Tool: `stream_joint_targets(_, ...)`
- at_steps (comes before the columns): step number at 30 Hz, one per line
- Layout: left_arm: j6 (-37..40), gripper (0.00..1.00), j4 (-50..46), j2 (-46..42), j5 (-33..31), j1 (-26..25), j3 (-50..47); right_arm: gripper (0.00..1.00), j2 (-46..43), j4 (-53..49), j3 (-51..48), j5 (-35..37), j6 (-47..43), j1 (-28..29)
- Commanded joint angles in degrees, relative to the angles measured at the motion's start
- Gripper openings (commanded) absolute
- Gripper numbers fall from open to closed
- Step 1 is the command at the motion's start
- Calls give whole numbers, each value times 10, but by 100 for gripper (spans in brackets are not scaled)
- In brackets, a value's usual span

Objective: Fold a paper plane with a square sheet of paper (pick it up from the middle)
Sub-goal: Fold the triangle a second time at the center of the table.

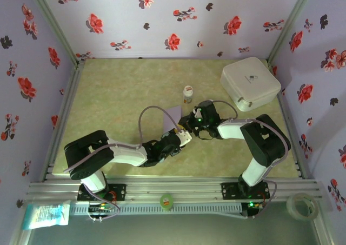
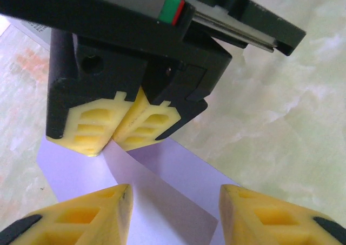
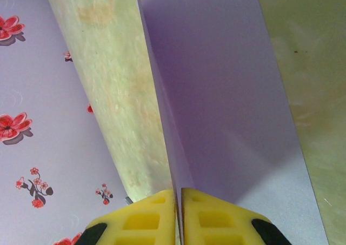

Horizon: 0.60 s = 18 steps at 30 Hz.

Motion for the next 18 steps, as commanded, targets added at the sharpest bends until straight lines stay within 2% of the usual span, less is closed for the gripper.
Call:
stream_joint_targets(1,7,43,25,-8,-19,-7,1,11,-4,-6,-3,15,5,2)
stream_joint_targets(18,-27,17,33,-37,-5,-8,-31,12,-2,-7,-5,22,5,0)
